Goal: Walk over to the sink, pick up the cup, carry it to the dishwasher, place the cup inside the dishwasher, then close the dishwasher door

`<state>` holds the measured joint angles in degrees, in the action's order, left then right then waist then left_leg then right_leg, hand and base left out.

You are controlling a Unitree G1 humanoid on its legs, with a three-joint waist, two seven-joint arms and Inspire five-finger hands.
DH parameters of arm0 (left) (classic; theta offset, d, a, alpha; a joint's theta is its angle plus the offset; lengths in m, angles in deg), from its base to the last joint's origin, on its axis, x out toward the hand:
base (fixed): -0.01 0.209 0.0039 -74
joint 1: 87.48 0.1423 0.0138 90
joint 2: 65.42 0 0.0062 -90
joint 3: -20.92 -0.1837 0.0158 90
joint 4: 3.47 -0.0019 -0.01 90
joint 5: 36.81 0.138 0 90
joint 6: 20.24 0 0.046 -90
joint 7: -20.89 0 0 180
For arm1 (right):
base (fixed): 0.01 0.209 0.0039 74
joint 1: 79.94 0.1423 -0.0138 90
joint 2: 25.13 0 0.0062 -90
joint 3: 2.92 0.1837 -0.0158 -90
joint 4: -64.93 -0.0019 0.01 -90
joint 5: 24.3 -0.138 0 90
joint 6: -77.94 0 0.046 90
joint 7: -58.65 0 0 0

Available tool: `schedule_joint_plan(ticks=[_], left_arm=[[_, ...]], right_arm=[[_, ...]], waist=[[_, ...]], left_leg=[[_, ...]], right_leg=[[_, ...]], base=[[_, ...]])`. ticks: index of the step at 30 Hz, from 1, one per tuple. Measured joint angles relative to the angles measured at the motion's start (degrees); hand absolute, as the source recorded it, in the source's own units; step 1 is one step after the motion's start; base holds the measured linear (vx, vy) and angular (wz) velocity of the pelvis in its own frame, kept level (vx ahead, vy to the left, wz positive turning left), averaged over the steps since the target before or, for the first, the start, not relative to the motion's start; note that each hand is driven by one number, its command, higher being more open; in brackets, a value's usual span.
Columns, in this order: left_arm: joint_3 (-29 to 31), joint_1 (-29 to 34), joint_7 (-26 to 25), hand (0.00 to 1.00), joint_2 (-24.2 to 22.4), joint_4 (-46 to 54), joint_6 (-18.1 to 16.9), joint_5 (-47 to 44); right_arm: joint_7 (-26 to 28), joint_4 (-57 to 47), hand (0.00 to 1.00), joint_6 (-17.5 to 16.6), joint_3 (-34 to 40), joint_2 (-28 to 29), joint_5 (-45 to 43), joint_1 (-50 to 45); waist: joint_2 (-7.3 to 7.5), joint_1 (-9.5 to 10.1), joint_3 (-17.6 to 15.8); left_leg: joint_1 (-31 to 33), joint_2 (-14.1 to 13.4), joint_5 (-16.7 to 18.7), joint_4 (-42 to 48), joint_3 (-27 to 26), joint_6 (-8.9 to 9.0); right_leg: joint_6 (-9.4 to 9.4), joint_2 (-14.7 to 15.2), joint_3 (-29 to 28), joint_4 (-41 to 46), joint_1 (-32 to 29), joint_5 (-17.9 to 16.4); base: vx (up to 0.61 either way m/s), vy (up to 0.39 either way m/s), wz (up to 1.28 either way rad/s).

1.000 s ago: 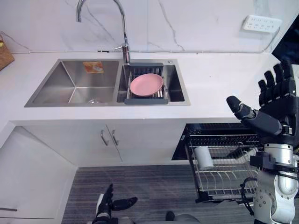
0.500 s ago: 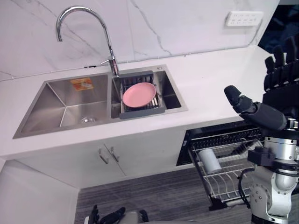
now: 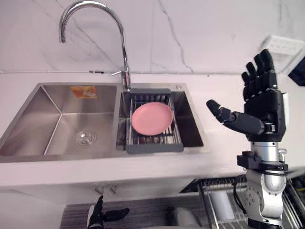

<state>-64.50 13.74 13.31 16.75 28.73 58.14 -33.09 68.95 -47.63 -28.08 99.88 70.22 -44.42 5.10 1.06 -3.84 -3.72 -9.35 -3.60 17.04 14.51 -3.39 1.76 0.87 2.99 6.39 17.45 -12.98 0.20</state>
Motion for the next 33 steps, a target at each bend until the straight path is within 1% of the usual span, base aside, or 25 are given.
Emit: schedule_joint_plan(ticks=[1,2,3,4,5,6,8,10,12,13,14,15,16,17,18,19,20,21,22,25,28,29,31,33], left_arm=[[0.02,0.22,-0.09,1.00,-0.27,-0.01,-0.18,0.84],[0.14,0.23,-0.16,1.00,-0.25,-0.61,0.11,0.80],[0.18,0.71,-0.90,1.00,-0.33,-0.82,0.07,0.92],[0.18,1.08,-1.23,1.00,-0.43,-0.82,0.07,1.49],[0.20,1.76,-1.29,1.00,-0.72,-1.02,0.11,1.99],[0.24,1.92,-1.34,1.00,-0.69,-1.02,0.11,2.04],[0.08,2.29,-1.60,1.00,-0.62,-1.07,0.02,3.13],[0.03,2.61,-1.45,1.00,-0.64,-1.08,0.02,4.35],[0.40,2.87,-1.67,1.00,-0.94,-1.15,0.03,4.37],[0.70,3.01,-1.85,1.00,-1.31,-1.12,0.01,4.43],[2.01,2.86,-1.87,1.00,-1.64,-0.81,-0.13,4.36],[2.70,2.78,-1.87,1.00,-1.77,-0.54,-0.31,4.31],[3.99,2.39,-2.04,1.00,-2.04,0.11,-0.76,4.36],[4.63,2.26,-2.05,1.00,-2.24,0.50,-0.81,4.39],[5.09,2.30,-2.16,1.00,-2.64,1.12,-0.80,4.82],[4.83,2.21,-2.01,1.00,-2.62,1.28,-0.80,5.12],[4.57,2.29,-2.00,1.00,-2.68,1.30,-0.88,5.17],[4.06,2.60,-1.96,1.00,-2.89,1.63,-1.35,5.22],[0.26,2.70,-7.65,1.00,-1.49,1.25,0.68,5.31],[0.26,2.70,-7.65,1.00,-1.47,1.25,0.67,5.30],[0.05,2.65,-7.66,1.00,-0.82,1.26,0.57,5.52],[0.04,2.65,-7.65,1.00,-0.56,1.26,0.57,5.88],[0.09,2.62,-7.61,1.00,-0.12,1.26,0.67,6.54],[0.56,2.44,-7.21,1.00,0.64,1.26,1.08,7.03]], right_arm=[[0.04,0.10,1.00,0.01,-0.01,-0.49,-0.06,0.07],[0.03,0.10,1.00,0.01,0.15,-0.56,-0.14,0.10],[-0.12,0.33,1.00,0.06,0.74,-0.58,-0.34,0.10],[-0.16,0.62,1.00,0.19,1.14,-0.66,-0.41,0.12],[-0.03,0.87,1.00,0.57,1.26,-0.57,-0.41,0.01],[0.03,0.87,1.00,0.59,1.24,-0.57,-0.41,0.01],[0.71,0.21,1.00,0.58,1.25,-0.63,-0.40,0.69],[1.01,0.20,1.00,0.75,0.55,-0.63,-0.40,1.54],[1.42,0.20,1.00,0.92,0.09,-0.55,-0.47,1.86],[1.84,0.20,1.00,1.11,0.08,-0.54,-0.64,1.87],[2.22,-0.07,1.00,1.14,0.10,-0.53,-1.09,1.82],[2.28,-0.58,1.00,1.15,0.14,-0.51,-1.11,1.54],[2.36,-1.92,1.00,1.15,0.40,-0.54,-1.11,0.92],[2.45,-2.35,1.00,1.14,0.49,-0.56,-1.13,0.92],[2.43,-2.78,1.00,1.14,0.60,-0.57,-1.24,1.01],[2.41,-2.64,1.00,1.17,0.85,-0.57,-1.34,1.13],[2.39,-2.57,1.00,1.19,1.02,-0.60,-1.53,1.08],[2.39,-2.49,1.00,1.23,1.76,-0.54,-2.33,0.80],[4.99,-0.88,1.00,1.27,1.19,-0.62,-2.91,1.04],[4.99,-0.88,1.00,1.27,1.19,-0.62,-2.91,1.05],[5.15,-0.88,1.00,1.34,1.21,-1.29,-2.22,1.45],[5.38,-0.92,1.00,1.77,1.16,-2.50,0.28,2.13],[6.32,-1.26,1.00,2.39,0.38,-5.39,5.01,2.83],[10.29,-3.95,1.00,4.52,-2.44,-10.91,15.21,4.04]], waist=[[-0.05,0.33,-0.03],[-0.11,0.12,-0.06],[-0.15,-0.09,-0.17],[-0.48,-0.11,-0.25],[-0.92,0.61,-0.20],[-1.03,0.63,-0.14],[-1.10,0.86,0.14],[-1.26,1.32,0.03],[-1.47,1.60,-0.20],[-1.59,1.61,-0.59],[-1.42,1.56,-1.66],[-1.57,1.53,-1.87],[-1.43,1.51,-2.33],[-1.32,1.55,-3.02],[-1.45,1.63,-3.43],[-1.42,1.58,-3.51],[-1.63,1.53,-3.46],[-2.46,1.71,-3.61],[-0.54,2.61,-3.40],[-0.52,2.63,-3.41],[0.19,2.63,-3.65],[0.72,2.59,-3.64],[1.31,2.62,-3.46],[2.67,2.67,-3.10]], left_leg=[[0.70,-0.33,0.66,0.42,0.77,0.25],[0.79,-0.20,0.68,-0.74,1.24,0.25],[0.85,-0.27,0.50,-3.91,1.49,0.31],[0.81,-0.41,-1.24,-6.40,1.72,0.25],[0.31,-1.16,-3.56,-6.54,1.56,0.22],[0.20,-1.19,-3.56,-6.46,1.55,0.22],[-0.17,-0.89,-3.61,-7.13,1.27,0.10],[-0.40,-0.49,-3.64,-7.18,0.68,0.07],[-0.22,-0.34,-3.57,-5.53,-0.15,0.18],[1.19,-0.36,-2.97,-1.80,-0.50,1.05],[4.39,-0.81,-2.01,5.70,-0.83,1.91],[6.52,-1.38,-1.70,9.75,-1.39,2.33],[9.90,-2.48,-1.86,16.54,-2.92,2.42],[10.82,-3.17,-0.82,18.53,-4.06,2.20],[11.76,-3.95,0.96,16.26,-5.86,1.18],[12.87,-3.93,0.87,11.50,-6.38,0.82],[13.06,-3.92,0.30,8.23,-6.37,0.97],[12.50,-3.90,-4.41,5.22,-6.10,0.46],[6.69,-1.64,-12.24,-8.35,-7.12,0.93],[6.69,-1.64,-12.24,-8.36,-7.12,0.93],[6.23,-1.75,-12.98,-10.08,-6.98,1.01],[5.83,-1.66,-13.55,-11.05,-6.99,1.02],[5.50,-1.66,-13.96,-11.90,-7.06,1.11],[5.51,-1.79,-14.35,-12.28,-7.49,1.44]], right_leg=[[-0.12,-0.30,-0.20,-2.12,1.79,-0.08],[-0.12,-0.31,-0.11,-3.06,2.64,-0.08],[-0.12,-0.42,0.26,-4.90,4.48,-0.07],[-0.02,-0.94,0.51,-6.31,5.95,0.01],[0.26,-1.97,-0.03,-9.12,8.63,0.92],[0.41,-2.04,0.01,-10.02,9.14,1.19],[1.00,-2.16,-0.21,-16.12,11.92,4.11],[1.23,-2.13,-0.94,-19.53,13.45,5.81],[1.42,-2.24,-1.53,-20.36,14.23,6.06],[1.20,-2.11,-1.53,-20.30,14.59,5.71],[0.81,-1.98,-1.44,-20.27,15.37,4.57],[0.67,-2.00,-1.41,-20.28,15.40,4.29],[0.19,-2.09,-1.08,-20.31,15.76,4.31],[-0.07,-2.01,-0.95,-20.32,16.10,4.26],[-0.42,-1.96,-0.92,-20.42,16.28,4.32],[-0.25,-1.76,-0.75,-20.60,16.09,4.19],[-0.14,-1.90,-0.57,-20.65,15.96,4.12],[0.11,-2.13,-0.86,-20.70,16.00,4.00],[0.28,-1.87,-1.97,-22.29,15.89,5.67],[0.28,-1.87,-1.96,-22.29,15.89,5.67],[0.32,-1.65,-1.43,-22.29,15.87,5.64],[0.34,-1.58,-1.25,-22.29,15.81,5.63],[0.40,-1.56,-0.96,-22.30,15.75,5.58],[0.98,-1.51,-0.13,-22.54,15.38,4.98]], base=[[0.35,-0.154,-0.09],[0.26,-0.154,0.03],[0.20,-0.107,0.13],[0.22,-0.069,-0.03],[0.14,-0.018,-0.09],[0.10,0.032,-0.08],[0.04,0.075,-0.02],[0.01,0.073,-0.16],[0.01,0.031,-0.13],[0.00,0.000,0.00],[-0.03,-0.017,0.07],[-0.05,-0.026,0.16],[-0.04,-0.021,0.16],[-0.05,-0.020,0.16],[-0.04,0.005,0.07],[-0.05,0.014,0.05],[-0.03,0.052,-0.03],[-0.02,0.041,-0.04],[-0.01,0.037,-0.05],[0.00,0.000,0.00],[0.00,-0.003,0.04],[-0.01,-0.006,0.06],[-0.01,-0.003,0.02],[0.00,0.000,0.00]])
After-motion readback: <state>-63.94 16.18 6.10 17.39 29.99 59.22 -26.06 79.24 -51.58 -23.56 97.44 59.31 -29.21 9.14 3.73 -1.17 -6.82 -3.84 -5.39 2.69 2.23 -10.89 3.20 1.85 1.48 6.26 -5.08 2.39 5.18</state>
